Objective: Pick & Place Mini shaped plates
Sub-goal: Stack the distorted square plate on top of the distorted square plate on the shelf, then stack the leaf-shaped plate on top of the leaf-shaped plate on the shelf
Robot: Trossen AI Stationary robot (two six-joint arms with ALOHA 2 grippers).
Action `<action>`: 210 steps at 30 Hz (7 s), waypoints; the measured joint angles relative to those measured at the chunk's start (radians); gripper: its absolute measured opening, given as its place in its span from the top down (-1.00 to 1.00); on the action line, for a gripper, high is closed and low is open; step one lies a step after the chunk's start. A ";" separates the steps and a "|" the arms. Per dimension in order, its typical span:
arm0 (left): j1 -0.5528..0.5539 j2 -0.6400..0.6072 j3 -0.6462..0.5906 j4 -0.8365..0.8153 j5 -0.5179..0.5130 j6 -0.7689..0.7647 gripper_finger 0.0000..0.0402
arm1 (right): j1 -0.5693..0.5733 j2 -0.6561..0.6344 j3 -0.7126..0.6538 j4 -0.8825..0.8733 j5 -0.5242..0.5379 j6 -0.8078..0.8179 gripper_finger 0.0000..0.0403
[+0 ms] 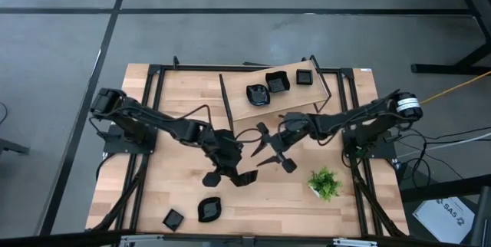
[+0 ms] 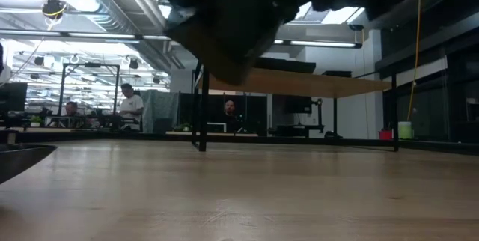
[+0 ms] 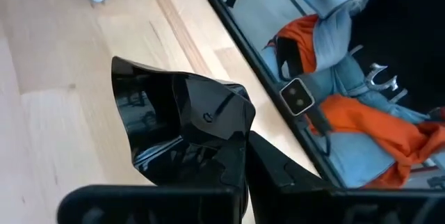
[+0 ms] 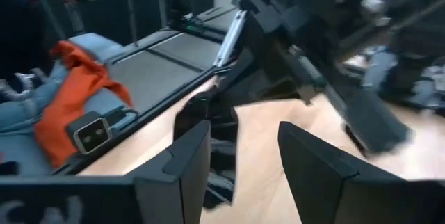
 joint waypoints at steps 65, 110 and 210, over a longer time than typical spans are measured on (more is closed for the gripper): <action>-0.078 -0.017 0.034 -0.124 -0.314 0.031 0.99 | -0.002 0.213 0.290 -0.373 -0.147 0.031 0.16; -0.071 -0.120 0.162 -0.375 -0.704 0.267 0.49 | -0.007 -0.100 0.289 -0.759 0.034 -0.005 0.96; 0.010 -0.410 -0.300 -0.120 -0.697 0.045 0.49 | -0.515 -0.343 0.289 -0.996 0.327 -0.416 0.22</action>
